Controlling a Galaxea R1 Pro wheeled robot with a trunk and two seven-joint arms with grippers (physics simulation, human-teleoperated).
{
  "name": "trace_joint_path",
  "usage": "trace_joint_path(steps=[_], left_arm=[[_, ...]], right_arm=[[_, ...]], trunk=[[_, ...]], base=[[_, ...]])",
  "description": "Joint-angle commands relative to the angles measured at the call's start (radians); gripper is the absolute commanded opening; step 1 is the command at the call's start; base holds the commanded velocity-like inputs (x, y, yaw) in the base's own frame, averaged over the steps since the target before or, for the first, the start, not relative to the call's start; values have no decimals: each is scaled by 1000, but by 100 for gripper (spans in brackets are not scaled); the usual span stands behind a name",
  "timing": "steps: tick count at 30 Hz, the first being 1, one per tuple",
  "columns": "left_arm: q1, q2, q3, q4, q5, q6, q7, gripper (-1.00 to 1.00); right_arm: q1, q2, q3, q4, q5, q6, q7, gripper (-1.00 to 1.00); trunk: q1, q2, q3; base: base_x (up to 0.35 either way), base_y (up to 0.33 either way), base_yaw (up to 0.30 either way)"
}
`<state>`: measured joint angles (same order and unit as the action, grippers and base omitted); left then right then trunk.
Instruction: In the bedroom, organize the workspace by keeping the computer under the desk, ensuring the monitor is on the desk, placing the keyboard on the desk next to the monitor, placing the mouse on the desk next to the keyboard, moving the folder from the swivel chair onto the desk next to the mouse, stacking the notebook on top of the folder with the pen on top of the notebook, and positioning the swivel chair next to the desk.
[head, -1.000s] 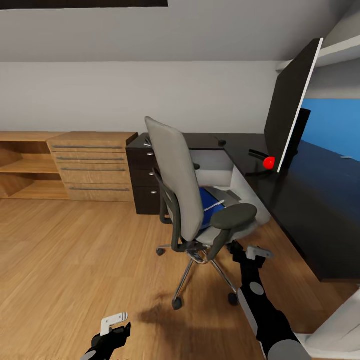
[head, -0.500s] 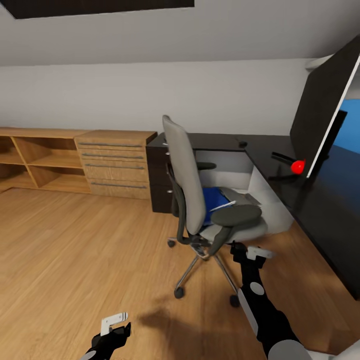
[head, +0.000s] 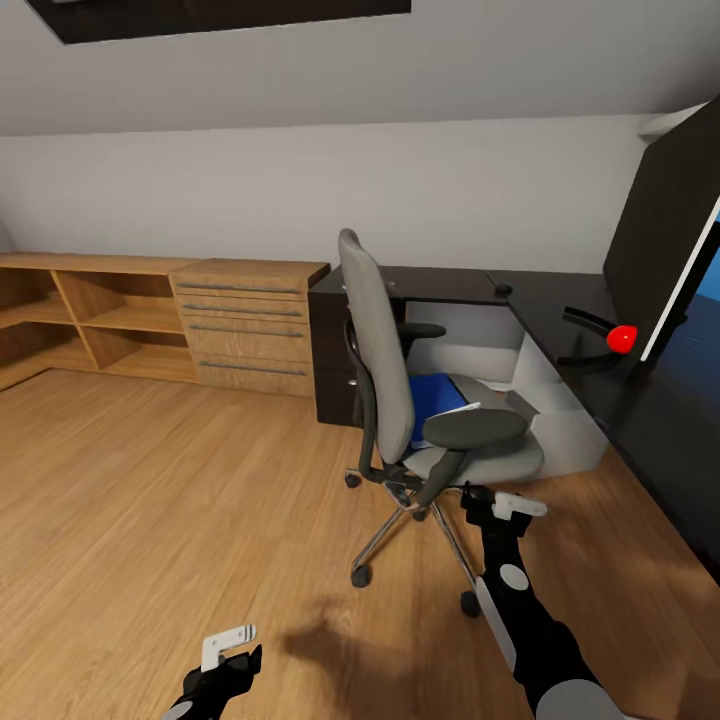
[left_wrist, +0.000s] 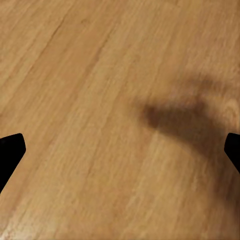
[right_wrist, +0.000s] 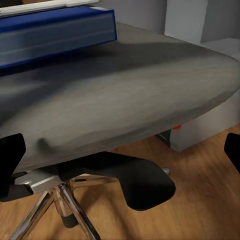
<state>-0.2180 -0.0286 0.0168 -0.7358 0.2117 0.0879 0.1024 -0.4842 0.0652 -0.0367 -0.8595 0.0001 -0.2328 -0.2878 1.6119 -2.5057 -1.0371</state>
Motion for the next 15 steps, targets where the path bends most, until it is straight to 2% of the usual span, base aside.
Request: trace_joint_path(steps=[1, 6, 15], left_arm=[[0, -1, 1, -2, 8, 6, 2, 100], [0, -1, 1, -2, 8, 6, 2, 100], [-1, -1, 2, -1, 8, 6, 2, 100]], right_arm=[[-1, 1, -2, 0, 0, -3, -1, 100], [-1, 2, -2, 0, 0, -3, -1, 100], [-1, 2, -1, 8, 1, -3, -1, 100]], trunk=[[0, 0, -1], [0, 0, -1], [0, 0, -1]], base=[[0, 0, 31], [0, 0, 130], [0, 0, 231]])
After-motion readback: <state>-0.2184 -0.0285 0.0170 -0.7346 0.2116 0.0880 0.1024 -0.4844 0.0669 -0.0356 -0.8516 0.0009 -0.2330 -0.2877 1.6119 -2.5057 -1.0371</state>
